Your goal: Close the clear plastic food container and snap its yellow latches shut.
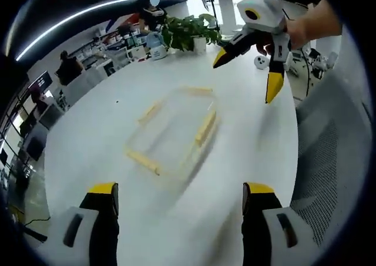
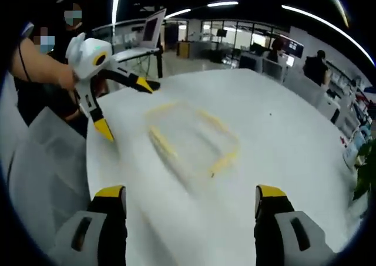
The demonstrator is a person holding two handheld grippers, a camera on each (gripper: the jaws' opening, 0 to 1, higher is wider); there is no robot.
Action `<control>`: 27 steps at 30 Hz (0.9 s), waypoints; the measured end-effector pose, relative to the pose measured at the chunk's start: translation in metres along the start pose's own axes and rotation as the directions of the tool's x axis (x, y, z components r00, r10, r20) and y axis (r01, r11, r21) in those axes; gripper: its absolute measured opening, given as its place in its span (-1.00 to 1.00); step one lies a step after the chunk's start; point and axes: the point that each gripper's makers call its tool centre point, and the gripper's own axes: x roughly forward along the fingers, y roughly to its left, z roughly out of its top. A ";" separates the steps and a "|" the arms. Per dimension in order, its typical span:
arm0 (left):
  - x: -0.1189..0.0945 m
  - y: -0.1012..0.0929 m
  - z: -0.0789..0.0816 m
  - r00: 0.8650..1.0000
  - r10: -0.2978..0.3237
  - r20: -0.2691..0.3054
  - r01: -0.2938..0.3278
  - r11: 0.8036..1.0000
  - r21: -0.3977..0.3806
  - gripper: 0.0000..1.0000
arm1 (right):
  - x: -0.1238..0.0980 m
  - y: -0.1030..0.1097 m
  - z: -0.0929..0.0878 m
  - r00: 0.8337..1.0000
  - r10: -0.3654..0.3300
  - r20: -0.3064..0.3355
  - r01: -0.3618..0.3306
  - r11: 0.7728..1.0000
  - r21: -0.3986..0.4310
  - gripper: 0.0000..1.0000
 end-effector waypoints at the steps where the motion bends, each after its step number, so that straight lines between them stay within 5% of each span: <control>1: -0.001 -0.001 0.001 1.000 0.000 0.010 0.000 1.000 -0.004 0.77 | -0.001 0.001 0.000 1.000 -0.005 0.009 0.005 1.000 0.001 0.83; 27: -0.035 -0.026 -0.025 0.992 0.064 0.108 -0.041 0.978 -0.202 0.82 | -0.032 0.016 -0.026 0.992 -0.085 0.088 0.078 0.993 0.086 0.83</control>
